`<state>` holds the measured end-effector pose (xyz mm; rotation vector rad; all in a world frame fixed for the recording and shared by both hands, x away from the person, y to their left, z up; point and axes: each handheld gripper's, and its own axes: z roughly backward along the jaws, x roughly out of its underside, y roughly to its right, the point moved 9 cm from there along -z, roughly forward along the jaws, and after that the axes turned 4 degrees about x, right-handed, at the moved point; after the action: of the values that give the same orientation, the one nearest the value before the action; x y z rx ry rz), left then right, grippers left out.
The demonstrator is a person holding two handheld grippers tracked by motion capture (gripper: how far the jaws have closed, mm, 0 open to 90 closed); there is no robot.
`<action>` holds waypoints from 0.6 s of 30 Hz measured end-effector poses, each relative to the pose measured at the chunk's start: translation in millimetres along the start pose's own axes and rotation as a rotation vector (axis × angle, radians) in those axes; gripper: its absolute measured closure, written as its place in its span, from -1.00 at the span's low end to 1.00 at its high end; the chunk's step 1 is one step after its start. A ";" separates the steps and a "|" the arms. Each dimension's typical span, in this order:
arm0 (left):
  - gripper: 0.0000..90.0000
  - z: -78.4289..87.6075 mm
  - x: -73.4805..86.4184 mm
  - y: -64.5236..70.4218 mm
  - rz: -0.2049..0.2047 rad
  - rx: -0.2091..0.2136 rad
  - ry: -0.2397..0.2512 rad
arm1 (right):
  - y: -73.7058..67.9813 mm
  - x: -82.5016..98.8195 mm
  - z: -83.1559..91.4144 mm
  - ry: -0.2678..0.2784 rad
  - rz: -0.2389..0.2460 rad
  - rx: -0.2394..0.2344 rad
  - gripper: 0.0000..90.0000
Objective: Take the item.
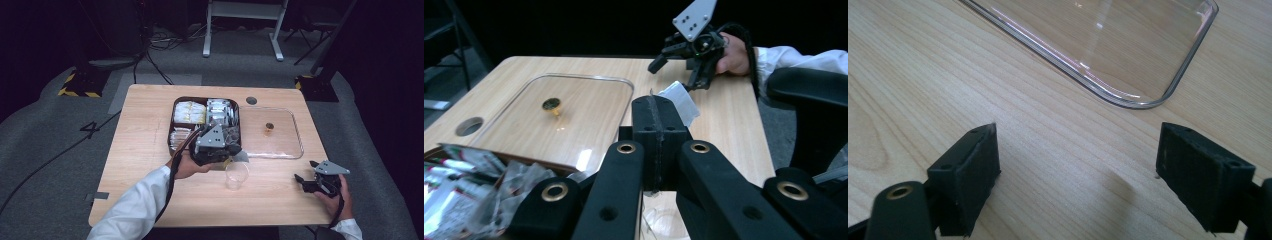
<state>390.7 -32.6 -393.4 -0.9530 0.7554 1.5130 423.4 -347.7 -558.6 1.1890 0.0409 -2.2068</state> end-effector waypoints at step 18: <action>1.00 -29.1 26.1 8.8 0.044 0.054 -0.039 | 0.2 -0.1 0.1 0.001 0.004 0.002 -0.60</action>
<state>385.7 -47.2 -430.5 -0.8695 0.7899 1.5375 423.5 -347.8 -558.5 1.1908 0.0366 -2.2032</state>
